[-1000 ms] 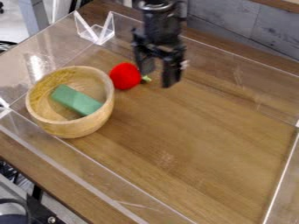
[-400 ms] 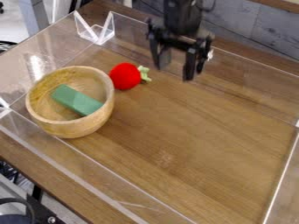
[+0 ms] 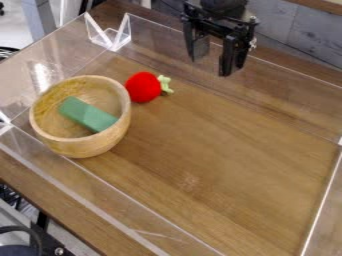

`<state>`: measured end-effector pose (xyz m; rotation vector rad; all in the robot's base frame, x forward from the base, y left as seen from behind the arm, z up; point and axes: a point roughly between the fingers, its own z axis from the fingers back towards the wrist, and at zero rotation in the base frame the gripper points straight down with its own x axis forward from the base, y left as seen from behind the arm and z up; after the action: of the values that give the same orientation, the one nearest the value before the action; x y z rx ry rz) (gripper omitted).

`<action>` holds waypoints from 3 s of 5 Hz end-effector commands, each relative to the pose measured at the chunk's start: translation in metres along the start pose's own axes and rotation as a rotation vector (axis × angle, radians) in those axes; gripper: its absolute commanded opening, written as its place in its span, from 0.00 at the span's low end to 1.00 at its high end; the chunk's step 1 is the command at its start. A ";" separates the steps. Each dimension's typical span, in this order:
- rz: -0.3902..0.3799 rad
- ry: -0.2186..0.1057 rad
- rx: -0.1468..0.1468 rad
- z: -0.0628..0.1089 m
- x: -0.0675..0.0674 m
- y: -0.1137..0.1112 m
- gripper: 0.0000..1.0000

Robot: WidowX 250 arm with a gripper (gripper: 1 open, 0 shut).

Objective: Move the red fruit to the left

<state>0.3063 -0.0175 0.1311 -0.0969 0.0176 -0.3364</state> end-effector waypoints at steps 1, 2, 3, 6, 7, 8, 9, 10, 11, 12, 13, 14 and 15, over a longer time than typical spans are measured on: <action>-0.111 -0.047 0.013 0.015 -0.001 0.002 1.00; -0.112 -0.037 0.001 0.007 0.002 0.010 1.00; -0.094 -0.035 -0.010 -0.003 0.007 0.018 1.00; 0.039 -0.051 -0.015 -0.015 0.024 0.016 1.00; 0.073 -0.049 -0.017 -0.027 0.028 -0.006 1.00; 0.125 -0.046 -0.029 -0.032 0.016 0.000 1.00; 0.174 -0.056 -0.013 -0.030 0.004 0.005 1.00; 0.091 -0.054 -0.001 -0.026 -0.005 0.004 1.00; 0.078 -0.039 0.007 -0.022 -0.009 -0.007 1.00; 0.067 -0.029 0.016 -0.016 -0.011 -0.022 1.00; 0.105 -0.027 0.028 -0.012 -0.008 -0.039 1.00; 0.140 -0.028 0.032 -0.009 -0.008 -0.051 1.00; 0.184 -0.027 0.042 -0.009 0.003 -0.071 1.00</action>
<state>0.2783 -0.0871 0.1166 -0.0523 0.0376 -0.1643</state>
